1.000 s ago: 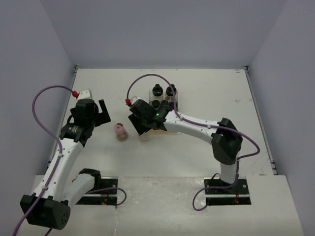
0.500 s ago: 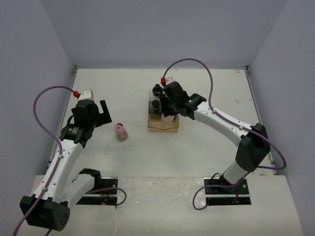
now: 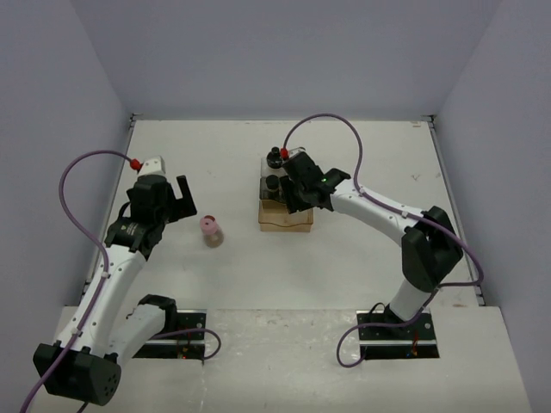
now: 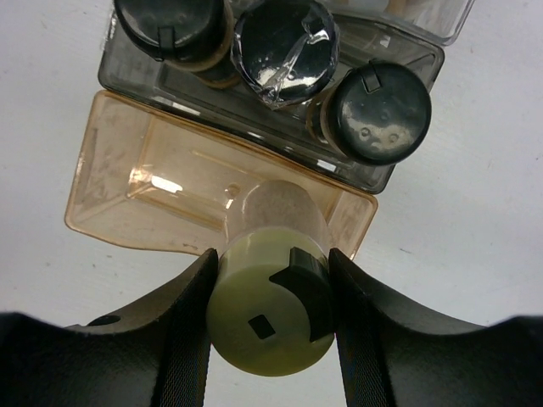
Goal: Organize the condiment bottles
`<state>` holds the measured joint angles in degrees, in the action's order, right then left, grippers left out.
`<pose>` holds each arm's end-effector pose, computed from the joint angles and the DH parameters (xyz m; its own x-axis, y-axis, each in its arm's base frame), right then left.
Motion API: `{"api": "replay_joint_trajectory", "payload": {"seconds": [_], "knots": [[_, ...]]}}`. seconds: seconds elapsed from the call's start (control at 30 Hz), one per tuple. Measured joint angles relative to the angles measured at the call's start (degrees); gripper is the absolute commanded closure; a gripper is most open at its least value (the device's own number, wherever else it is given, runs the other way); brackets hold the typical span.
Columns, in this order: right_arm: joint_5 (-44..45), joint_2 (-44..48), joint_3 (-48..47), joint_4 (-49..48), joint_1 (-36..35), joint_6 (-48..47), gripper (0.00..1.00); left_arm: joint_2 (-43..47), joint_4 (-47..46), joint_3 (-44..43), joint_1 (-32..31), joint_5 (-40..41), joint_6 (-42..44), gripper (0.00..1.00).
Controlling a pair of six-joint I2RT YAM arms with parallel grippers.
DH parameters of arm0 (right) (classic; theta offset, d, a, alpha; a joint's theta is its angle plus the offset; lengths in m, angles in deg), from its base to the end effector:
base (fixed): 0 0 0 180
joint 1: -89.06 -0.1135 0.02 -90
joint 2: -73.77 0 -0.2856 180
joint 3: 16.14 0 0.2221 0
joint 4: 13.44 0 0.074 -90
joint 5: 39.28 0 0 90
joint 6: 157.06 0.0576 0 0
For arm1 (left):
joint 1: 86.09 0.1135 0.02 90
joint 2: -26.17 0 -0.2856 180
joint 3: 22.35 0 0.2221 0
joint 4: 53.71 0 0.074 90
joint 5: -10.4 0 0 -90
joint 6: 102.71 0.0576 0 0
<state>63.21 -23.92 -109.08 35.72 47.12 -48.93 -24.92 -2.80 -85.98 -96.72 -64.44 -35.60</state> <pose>0.2733 0.2288 0.2729 -0.7448 -0.2608 -0.6142 -0.3430 0.9392 0.0172 0.1591 -0.0145 0.3035 -0.5529 -0.2782 -0.7854 -0.2589 0.9533 -0.1554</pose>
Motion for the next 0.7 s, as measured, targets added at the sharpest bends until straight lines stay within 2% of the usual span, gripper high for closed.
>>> {"api": "replay_joint_trajectory", "payload": {"seconds": [0.07, 0.1, 0.13, 0.17, 0.23, 0.27, 0.4, 0.67, 0.7], "knots": [[0.0, -0.3, 0.9, -0.1, 0.0, 0.1, 0.68, 0.1, 0.0, 0.0, 0.0, 0.0, 0.0, 0.0], [0.1, -0.5, 1.1, -0.2, 0.0, 0.1, 0.6, 0.1, 0.0, 0.0, 0.0, 0.0, 0.0, 0.0], [0.0, -0.6, 1.4, -0.3, 0.1, 0.2, 0.6, 0.1, 0.0, 0.0, 0.0, 0.0, 0.0, 0.0], [0.0, -0.7, 1.5, -0.3, 0.1, 0.3, 0.5, 0.1, 0.0, 0.0, 0.0, 0.0, 0.0, 0.0], [0.0, -1.2, 1.5, -0.6, 0.2, 0.5, 0.43, 0.1, 0.0, 0.0, -0.1, 0.0, 0.0, 0.0], [0.0, -1.7, 1.5, -0.7, 0.2, 0.5, 0.35, 0.1, 0.0, 0.0, -0.1, 0.0, 0.0, 0.0], [0.0, -3.2, 1.5, -0.7, 0.2, 1.1, 0.22, 0.1, 0.0, 0.0, -0.4, 0.0, 0.0, 0.0], [0.0, -2.8, 1.6, 0.0, 0.2, 1.2, 0.18, -0.3, 3.0, -2.0, -0.5, -4.5, 0.2, 0.0], [0.0, -2.3, 1.5, 0.4, 0.2, 1.2, 0.14, -0.6, 3.7, -2.8, -0.8, -5.5, 0.2, 0.0]]}}
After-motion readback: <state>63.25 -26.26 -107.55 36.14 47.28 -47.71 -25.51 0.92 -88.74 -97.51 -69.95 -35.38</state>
